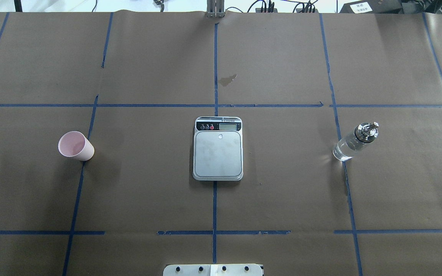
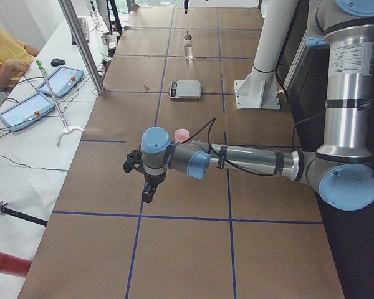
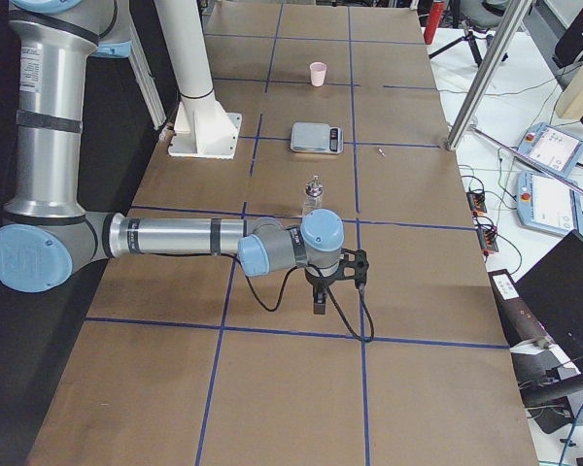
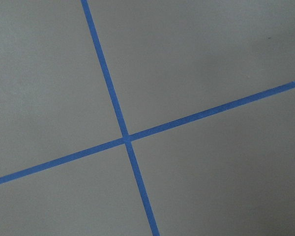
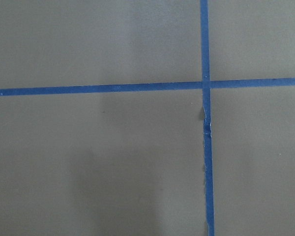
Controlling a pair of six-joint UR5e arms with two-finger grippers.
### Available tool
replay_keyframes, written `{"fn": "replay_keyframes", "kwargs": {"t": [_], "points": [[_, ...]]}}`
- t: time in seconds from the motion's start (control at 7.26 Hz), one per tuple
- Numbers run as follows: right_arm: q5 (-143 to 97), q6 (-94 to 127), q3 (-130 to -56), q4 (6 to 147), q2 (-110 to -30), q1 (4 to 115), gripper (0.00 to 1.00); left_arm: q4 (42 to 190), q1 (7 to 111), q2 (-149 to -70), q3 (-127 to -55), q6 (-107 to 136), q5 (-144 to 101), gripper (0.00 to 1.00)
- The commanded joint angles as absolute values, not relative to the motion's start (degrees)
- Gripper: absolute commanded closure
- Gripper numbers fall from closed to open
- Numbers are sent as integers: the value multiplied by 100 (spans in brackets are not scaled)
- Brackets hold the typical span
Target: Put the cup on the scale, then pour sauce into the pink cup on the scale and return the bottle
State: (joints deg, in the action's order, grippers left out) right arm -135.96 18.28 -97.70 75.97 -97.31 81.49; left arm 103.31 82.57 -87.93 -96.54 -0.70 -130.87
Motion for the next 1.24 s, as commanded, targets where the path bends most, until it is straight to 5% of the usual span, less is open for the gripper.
{"fn": "replay_keyframes", "kwargs": {"t": [0.0, 1.1], "points": [[-13570, 1819, -9739, 7603, -9712, 8130, 0, 10371, 8253, -8789, -9659, -62, -13078, 0], [-13623, 1881, -9729, 7567, -9791, 8130, 0, 11493, 7254, -8981, -9729, 1884, -13535, 0]]}}
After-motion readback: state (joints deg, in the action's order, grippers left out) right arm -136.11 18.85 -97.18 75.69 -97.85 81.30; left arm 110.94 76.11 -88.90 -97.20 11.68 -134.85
